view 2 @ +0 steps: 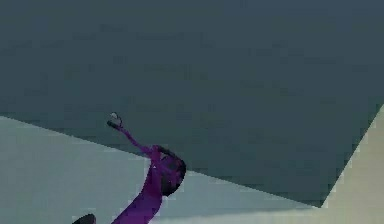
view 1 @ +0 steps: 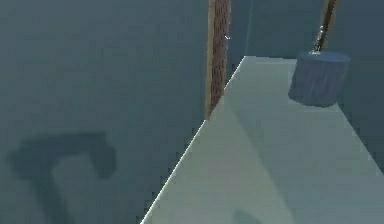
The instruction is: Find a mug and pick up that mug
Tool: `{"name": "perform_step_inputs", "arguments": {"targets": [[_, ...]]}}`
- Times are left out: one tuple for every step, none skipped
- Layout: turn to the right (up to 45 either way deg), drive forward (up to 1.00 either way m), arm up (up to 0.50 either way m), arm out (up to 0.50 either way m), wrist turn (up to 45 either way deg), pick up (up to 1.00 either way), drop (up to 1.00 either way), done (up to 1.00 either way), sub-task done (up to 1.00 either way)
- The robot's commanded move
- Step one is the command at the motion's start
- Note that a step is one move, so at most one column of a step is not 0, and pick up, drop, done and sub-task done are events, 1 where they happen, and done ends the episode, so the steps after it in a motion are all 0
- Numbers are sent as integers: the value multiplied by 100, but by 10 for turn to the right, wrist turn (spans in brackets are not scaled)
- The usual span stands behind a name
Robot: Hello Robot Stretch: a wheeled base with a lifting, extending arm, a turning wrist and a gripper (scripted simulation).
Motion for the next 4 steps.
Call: {"name": "perform_step_inputs", "arguments": {"targets": [[0,50,0,0,0,0,0,0,0],[180,0,0,0,0,0,0,0,0],[0,40,0,0,0,0,0,0,0],[60,0,0,0,0,0,0,0,0]]}}
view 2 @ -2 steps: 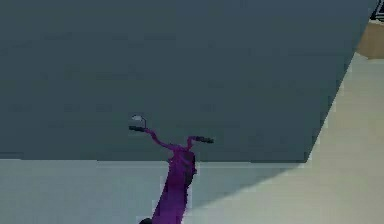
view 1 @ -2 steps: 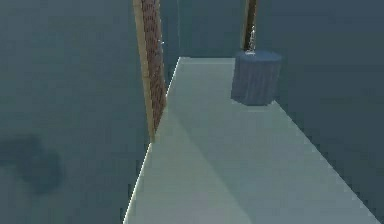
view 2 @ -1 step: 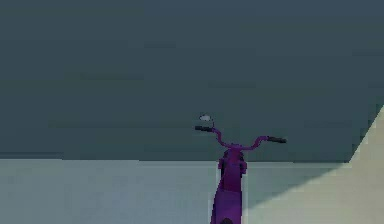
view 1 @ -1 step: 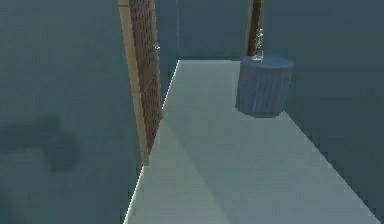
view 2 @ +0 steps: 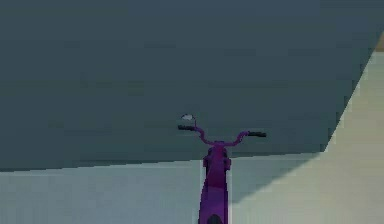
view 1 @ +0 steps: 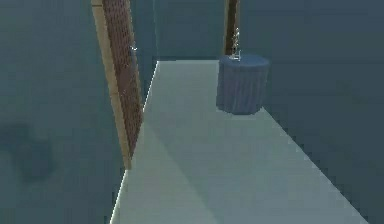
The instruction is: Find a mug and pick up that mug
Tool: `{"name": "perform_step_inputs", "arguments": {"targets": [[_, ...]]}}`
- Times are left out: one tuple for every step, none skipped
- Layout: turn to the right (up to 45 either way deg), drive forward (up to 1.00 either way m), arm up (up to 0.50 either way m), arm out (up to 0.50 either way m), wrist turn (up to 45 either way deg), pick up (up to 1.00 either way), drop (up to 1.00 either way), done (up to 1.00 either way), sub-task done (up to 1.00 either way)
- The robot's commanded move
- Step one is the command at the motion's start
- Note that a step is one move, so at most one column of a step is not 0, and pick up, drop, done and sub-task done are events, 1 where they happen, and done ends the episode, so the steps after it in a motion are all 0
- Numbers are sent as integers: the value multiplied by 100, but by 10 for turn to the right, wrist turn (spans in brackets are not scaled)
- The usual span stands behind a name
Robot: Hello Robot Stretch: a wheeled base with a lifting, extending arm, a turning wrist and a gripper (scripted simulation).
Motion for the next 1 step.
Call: {"name": "perform_step_inputs", "arguments": {"targets": [[0,100,0,0,0,0,0,0,0]]}}
